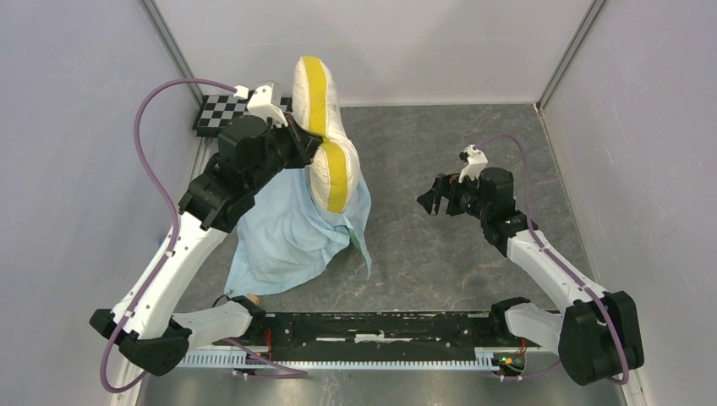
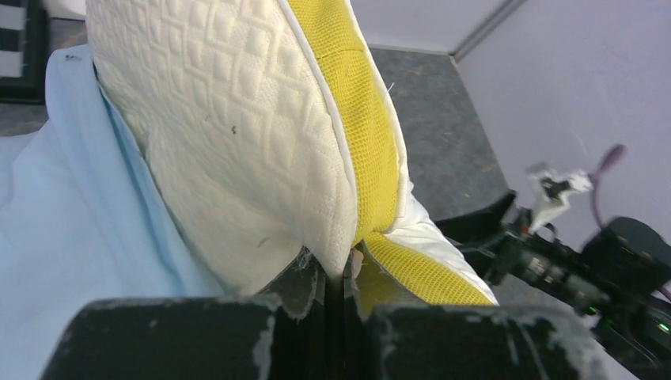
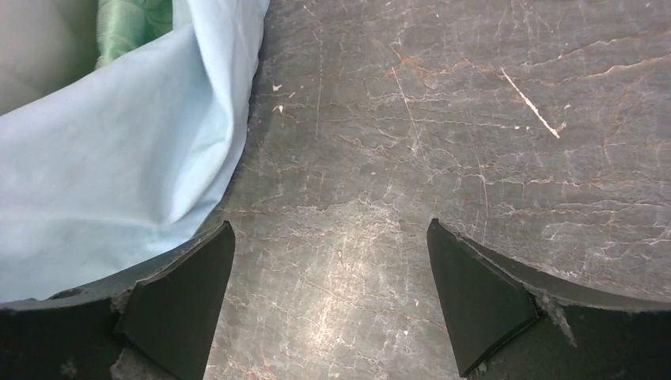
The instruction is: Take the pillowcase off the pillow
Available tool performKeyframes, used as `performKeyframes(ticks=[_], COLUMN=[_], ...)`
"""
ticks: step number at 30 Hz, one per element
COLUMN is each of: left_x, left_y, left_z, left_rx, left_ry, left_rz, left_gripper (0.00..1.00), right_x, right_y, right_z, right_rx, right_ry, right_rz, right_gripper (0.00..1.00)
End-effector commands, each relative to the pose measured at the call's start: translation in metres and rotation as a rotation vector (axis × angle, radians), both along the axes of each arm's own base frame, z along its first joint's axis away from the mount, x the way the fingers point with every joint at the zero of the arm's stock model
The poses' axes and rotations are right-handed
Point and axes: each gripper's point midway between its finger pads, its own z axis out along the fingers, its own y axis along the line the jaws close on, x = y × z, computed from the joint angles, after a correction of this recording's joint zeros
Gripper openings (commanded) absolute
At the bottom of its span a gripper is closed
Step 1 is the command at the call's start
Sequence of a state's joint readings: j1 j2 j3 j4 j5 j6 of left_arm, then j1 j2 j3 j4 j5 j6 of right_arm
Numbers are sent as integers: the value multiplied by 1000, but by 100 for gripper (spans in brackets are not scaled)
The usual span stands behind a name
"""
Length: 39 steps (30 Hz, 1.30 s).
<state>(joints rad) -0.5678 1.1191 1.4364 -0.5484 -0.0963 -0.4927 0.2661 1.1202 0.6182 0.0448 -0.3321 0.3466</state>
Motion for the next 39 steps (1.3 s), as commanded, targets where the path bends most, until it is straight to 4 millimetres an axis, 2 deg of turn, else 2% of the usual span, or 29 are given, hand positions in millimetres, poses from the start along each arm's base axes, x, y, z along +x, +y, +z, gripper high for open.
performKeyframes(ticks=[1,6,10,12,13,16,21,27,30,35,36,38,39], left_x=[12,10,6,5,4,2,2,0,-6,-28,-33,-42,-48], left_y=[44,71,78,72,65,22,-33,-74,-93,-136,-146,-161,-167], left_z=[19,17,18,17,18,6,-38,-88,-103,-127,-130,-140,-143], left_rx=[46,63,59,44,26,-46,-122,-189,-196,-171,-171,-155,-147], left_ry=[-66,-81,-92,-96,-103,-89,41,163,188,196,189,204,209], left_rz=[225,352,376,343,304,107,-115,-238,-297,-428,-456,-511,-561], left_gripper=[2,2,2,2,2,2,2,2,2,3,4,16,42], right_x=[1,-3,-5,-8,-9,-10,-13,-18,-21,-30,-31,-29,-29], right_y=[-3,-6,-6,-7,-7,-6,-6,-6,-2,14,15,17,17], right_z=[33,43,49,47,49,55,64,76,81,86,83,83,81], right_rx=[-4,1,7,4,5,12,26,37,64,155,168,184,186], right_ry=[-90,-121,-138,-122,-125,-133,-147,-168,-170,-152,-134,-133,-127], right_rz=[1,-6,-5,-4,-3,-3,-5,0,21,88,92,88,87], right_gripper=[98,98,98,98,98,98,98,98,98,98,98,98,98])
